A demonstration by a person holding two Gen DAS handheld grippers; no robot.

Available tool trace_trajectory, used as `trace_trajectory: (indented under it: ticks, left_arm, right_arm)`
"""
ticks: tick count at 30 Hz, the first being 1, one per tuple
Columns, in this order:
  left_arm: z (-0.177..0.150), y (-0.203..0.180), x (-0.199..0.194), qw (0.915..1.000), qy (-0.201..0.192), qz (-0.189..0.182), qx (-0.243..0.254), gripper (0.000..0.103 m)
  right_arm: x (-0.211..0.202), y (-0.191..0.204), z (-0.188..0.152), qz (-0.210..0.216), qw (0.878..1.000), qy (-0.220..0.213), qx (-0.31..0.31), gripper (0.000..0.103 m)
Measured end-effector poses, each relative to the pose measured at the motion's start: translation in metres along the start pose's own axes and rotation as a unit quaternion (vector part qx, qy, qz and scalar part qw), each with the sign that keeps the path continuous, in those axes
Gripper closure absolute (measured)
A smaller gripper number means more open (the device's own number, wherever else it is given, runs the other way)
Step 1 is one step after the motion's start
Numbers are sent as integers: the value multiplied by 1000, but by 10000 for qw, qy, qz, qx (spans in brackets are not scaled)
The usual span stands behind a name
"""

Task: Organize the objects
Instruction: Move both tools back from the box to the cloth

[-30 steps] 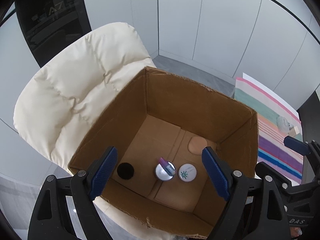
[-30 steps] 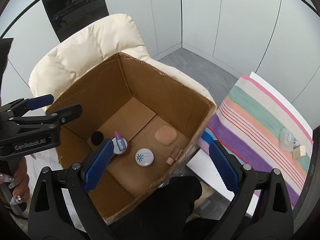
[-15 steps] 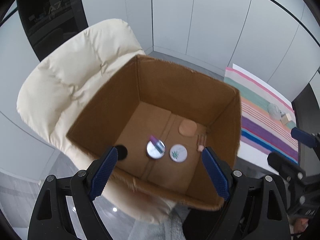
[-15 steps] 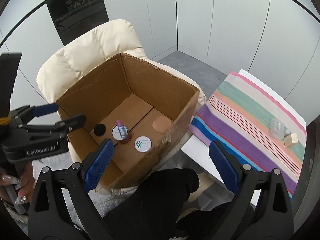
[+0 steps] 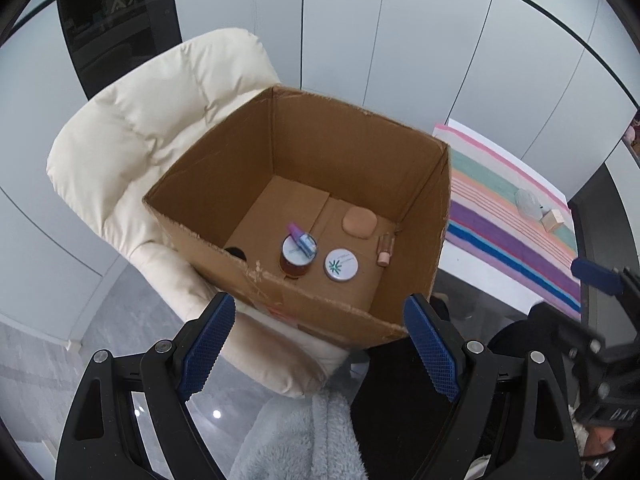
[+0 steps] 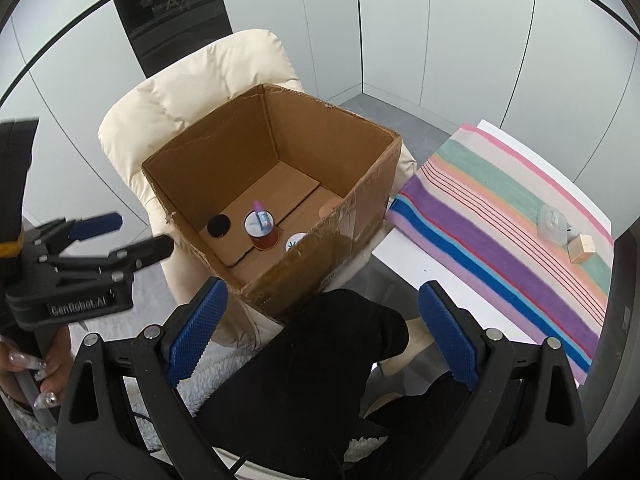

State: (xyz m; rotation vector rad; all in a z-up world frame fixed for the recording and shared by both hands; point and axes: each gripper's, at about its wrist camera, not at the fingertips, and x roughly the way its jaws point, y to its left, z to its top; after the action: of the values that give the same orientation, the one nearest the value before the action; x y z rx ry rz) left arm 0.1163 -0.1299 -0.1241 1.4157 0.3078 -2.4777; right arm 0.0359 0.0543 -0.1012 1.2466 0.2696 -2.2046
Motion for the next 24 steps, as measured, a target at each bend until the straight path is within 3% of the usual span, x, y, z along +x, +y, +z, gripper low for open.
trace_trajectory:
  ticks: [14,24]
  left_arm:
    - [-2,-13,6,9995,-20,73,306,15]
    - [6,-49,15,9977,77,-250,625,15]
  right_arm:
    - [-8,-9,-3,-160,9993,-254,223,5]
    - [-17,-40,-14,-430,9970,-270,588,5]
